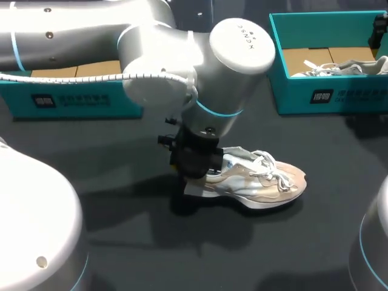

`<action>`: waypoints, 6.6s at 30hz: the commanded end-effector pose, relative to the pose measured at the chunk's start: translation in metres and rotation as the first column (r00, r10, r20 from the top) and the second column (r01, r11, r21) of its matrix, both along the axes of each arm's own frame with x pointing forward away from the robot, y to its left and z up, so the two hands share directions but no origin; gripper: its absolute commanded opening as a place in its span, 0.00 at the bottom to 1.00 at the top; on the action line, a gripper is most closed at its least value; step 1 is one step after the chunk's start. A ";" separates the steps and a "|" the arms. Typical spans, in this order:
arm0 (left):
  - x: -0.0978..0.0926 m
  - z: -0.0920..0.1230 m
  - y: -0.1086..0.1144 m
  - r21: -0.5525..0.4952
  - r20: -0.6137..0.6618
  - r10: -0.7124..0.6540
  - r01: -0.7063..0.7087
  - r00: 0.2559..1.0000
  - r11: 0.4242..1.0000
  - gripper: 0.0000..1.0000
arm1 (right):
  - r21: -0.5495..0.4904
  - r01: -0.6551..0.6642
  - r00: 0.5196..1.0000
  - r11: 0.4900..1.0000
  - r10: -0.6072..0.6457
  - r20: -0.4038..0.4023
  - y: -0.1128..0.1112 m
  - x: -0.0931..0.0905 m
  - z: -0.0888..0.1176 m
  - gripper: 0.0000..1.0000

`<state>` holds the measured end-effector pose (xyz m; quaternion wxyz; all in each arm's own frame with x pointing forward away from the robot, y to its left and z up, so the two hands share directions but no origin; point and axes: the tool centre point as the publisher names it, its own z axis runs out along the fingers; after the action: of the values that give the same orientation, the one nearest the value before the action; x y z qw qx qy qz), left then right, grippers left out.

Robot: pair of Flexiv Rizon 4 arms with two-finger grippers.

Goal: Take the shoe out of the shoebox, open the shoe tongue, remove and reinsert the insole, then place the shoe into the shoebox

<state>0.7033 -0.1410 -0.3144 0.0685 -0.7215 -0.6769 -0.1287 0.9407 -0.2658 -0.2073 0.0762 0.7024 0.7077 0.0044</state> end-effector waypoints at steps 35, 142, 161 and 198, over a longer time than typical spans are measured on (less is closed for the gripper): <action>-0.002 -0.057 0.023 -0.048 -0.020 -0.024 0.023 1.000 0.999 0.00 | -0.002 0.001 1.000 1.000 -0.001 0.001 0.000 -0.001 0.000 1.00; -0.022 -0.034 0.104 -0.202 -0.961 0.209 -0.975 0.180 -0.090 1.00 | -0.002 0.001 1.000 1.000 -0.001 0.001 0.000 -0.001 0.000 1.00; -0.023 -0.056 0.109 -0.080 -0.977 0.212 -0.974 0.034 -0.212 1.00 | -0.002 0.001 1.000 1.000 -0.001 0.001 0.000 -0.001 0.000 1.00; 0.000 -0.086 0.048 0.016 -0.978 0.197 -0.964 -0.071 -0.265 1.00 | -0.002 0.001 1.000 1.000 -0.001 0.001 0.000 -0.001 0.000 1.00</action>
<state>0.7021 -0.0891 -0.3977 0.0140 -0.0009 -0.8025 0.5965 0.9407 -0.2658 -0.2073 0.0762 0.7024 0.7077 0.0044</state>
